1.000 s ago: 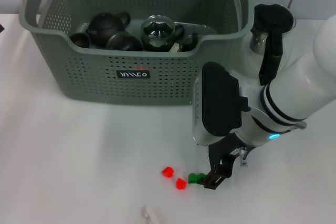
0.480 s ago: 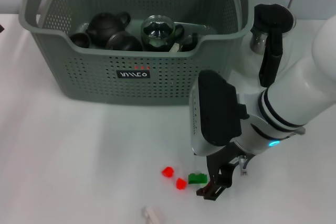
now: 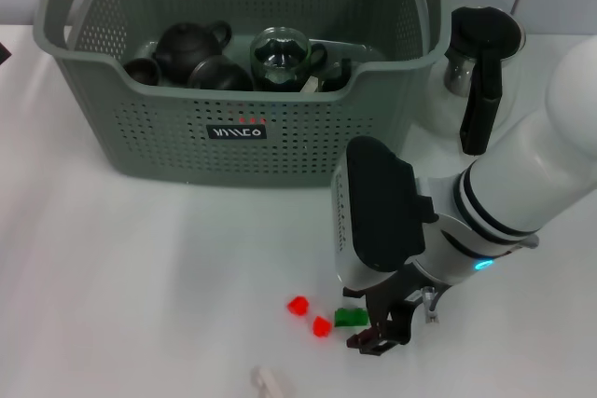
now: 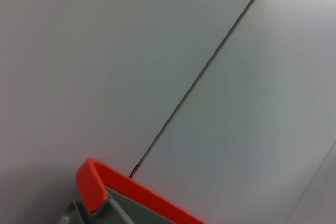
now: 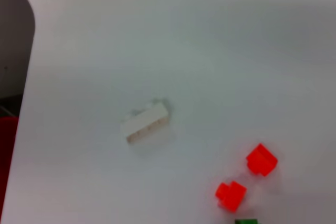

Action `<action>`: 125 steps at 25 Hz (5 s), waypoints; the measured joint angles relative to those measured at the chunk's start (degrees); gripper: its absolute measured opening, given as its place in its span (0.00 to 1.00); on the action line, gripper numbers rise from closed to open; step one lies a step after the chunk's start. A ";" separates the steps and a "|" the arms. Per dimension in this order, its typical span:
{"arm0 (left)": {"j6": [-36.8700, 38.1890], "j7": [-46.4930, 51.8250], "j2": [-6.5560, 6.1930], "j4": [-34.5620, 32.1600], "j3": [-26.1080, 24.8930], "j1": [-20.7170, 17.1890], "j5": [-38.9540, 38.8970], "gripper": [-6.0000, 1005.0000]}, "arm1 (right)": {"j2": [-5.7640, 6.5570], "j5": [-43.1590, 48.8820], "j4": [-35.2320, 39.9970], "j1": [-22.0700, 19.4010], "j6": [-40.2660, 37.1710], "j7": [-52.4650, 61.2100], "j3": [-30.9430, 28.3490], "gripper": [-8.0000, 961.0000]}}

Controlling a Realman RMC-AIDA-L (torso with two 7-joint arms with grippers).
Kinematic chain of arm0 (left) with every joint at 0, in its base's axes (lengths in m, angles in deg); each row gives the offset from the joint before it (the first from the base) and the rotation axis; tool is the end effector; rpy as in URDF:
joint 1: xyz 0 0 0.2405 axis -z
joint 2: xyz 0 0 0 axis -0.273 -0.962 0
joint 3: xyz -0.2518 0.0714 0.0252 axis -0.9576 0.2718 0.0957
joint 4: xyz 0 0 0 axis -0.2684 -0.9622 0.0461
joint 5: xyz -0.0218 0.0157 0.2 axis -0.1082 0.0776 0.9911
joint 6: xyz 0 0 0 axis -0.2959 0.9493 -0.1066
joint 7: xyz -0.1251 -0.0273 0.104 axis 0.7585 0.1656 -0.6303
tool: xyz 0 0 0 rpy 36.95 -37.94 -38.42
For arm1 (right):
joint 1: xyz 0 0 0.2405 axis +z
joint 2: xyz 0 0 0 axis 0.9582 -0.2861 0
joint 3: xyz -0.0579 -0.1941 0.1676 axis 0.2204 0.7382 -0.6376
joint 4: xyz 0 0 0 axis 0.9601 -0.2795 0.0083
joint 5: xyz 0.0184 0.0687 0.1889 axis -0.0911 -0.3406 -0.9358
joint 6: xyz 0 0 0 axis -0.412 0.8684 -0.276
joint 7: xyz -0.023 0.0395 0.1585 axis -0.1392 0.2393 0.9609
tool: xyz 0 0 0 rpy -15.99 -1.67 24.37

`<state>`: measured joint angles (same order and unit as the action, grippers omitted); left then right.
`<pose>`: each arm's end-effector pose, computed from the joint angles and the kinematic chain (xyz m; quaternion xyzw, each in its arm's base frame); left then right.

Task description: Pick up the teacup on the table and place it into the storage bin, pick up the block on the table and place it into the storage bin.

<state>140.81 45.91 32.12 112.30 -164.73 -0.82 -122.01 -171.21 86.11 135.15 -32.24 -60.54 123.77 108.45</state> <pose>-0.3341 0.2851 0.0974 -0.7066 -0.3883 -0.4954 0.3232 0.1616 0.3106 -0.1365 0.9761 0.0180 0.2164 0.0012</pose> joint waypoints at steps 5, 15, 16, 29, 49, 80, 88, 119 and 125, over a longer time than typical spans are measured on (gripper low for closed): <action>0.00 -0.02 0.00 -0.01 0.00 0.01 0.00 0.92 | -0.03 -0.04 0.00 0.00 0.13 0.15 0.21 0.69; 0.00 -0.07 0.00 -0.06 -0.07 0.01 0.00 0.92 | -0.09 -0.05 -1.32 0.55 0.42 0.17 0.60 0.58; 0.00 -0.10 0.00 -0.12 -0.08 0.01 0.00 0.92 | -0.10 -0.09 -1.33 0.58 0.43 0.17 0.60 0.58; 0.00 -0.12 0.00 -0.28 -0.23 0.10 0.00 0.92 | 0.06 -1.53 -1.28 0.85 -0.90 -0.09 0.56 0.41; 0.00 -0.25 0.00 -0.39 -0.25 -0.08 0.00 0.92 | 0.33 -2.91 0.62 0.47 -2.98 0.80 -2.33 0.01; -0.18 -0.89 -0.17 -1.22 -0.25 0.10 0.00 0.92 | -0.10 -2.16 -0.64 1.81 -0.77 7.29 1.00 0.63; -0.18 -0.91 -0.18 -1.25 -0.25 -0.08 0.00 0.92 | -0.03 -2.05 -1.46 1.86 -0.25 7.04 1.25 0.62; -0.48 -0.91 -0.18 -1.24 -0.12 -0.08 0.00 0.92 | 0.13 -1.85 0.07 1.43 -0.66 6.75 3.87 0.43; -0.54 -0.92 -0.18 -1.24 -0.04 -0.08 0.00 0.92 | 0.15 -1.77 0.08 1.44 -0.83 6.79 3.86 0.30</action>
<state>140.27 44.99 31.94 111.07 -164.78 -0.90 -122.01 -171.06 84.34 135.24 -30.80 -61.37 130.56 112.31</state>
